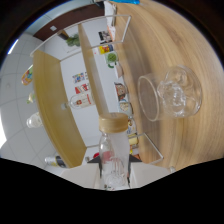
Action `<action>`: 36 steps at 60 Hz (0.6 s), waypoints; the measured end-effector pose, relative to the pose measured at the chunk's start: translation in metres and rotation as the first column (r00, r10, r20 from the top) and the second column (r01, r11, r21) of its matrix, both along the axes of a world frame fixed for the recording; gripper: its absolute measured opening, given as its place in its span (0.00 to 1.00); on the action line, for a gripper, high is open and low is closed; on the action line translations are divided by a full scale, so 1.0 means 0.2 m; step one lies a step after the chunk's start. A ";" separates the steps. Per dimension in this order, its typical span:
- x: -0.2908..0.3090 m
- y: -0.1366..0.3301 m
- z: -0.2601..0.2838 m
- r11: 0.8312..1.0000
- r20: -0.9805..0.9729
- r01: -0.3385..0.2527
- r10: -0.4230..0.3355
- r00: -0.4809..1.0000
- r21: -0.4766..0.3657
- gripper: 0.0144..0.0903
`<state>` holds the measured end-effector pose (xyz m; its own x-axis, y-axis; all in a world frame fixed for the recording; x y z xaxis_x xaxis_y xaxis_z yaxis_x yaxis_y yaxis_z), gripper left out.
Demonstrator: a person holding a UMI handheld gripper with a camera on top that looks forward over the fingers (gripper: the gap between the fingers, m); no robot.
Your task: Make me a cup of Mount Fuji.
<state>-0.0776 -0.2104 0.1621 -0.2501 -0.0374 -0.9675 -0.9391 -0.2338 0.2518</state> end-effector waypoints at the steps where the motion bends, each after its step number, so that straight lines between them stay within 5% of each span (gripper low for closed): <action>1: 0.00 0.00 0.01 1.000 0.026 -0.002 0.002 1.000 0.005 0.33; 9: 0.00 0.00 0.16 0.998 0.379 -0.012 -0.014 0.925 0.067 0.34; 16: -0.04 0.02 0.22 0.993 0.747 -0.049 -0.049 0.663 0.108 0.34; 29: -0.08 0.06 -0.09 0.995 0.999 -0.097 0.009 0.044 -0.004 0.34; 36: -0.10 0.08 -0.32 0.992 0.987 -0.093 0.075 -0.141 -0.088 0.34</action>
